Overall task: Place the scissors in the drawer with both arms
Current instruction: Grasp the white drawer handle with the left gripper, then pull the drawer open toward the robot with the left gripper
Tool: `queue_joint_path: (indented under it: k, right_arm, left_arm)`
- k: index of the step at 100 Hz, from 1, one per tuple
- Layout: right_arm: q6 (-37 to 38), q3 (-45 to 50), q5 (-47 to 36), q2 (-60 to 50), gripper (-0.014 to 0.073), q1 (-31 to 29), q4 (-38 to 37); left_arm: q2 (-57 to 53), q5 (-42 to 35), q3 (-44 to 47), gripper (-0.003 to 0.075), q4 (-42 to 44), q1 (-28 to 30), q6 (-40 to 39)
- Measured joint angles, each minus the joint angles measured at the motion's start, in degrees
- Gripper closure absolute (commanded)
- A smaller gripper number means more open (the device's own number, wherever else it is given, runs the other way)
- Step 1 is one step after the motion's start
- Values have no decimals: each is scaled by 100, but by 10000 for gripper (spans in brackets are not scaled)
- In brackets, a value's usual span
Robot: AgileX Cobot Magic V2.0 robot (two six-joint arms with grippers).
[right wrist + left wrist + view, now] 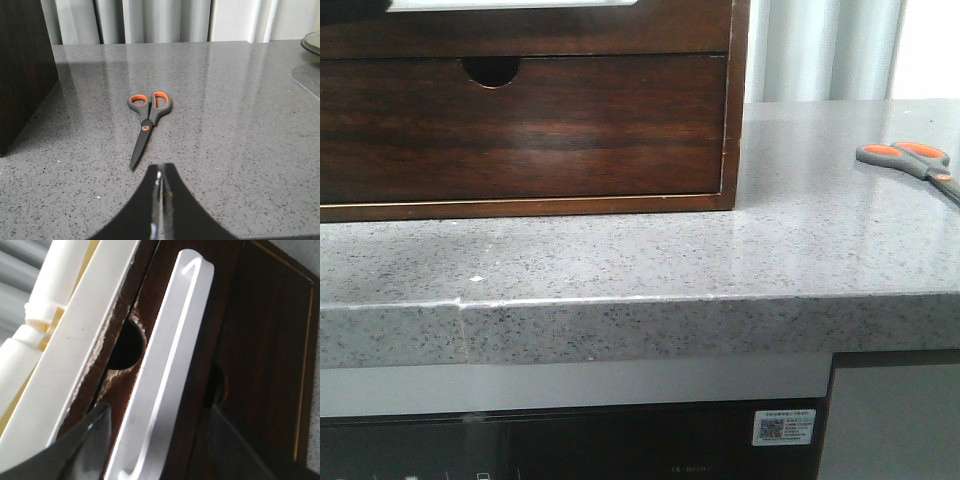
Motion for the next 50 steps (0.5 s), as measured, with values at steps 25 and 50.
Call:
queue_joint_path:
  k: [25, 50]
  right_arm:
    - [0, 0, 0, 0, 699, 0, 0]
    - [0, 0, 0, 0, 699, 0, 0]
  left_arm:
    - [424, 82, -208, 349, 0, -136, 146]
    - [701, 171, -370, 467, -11, -136, 167]
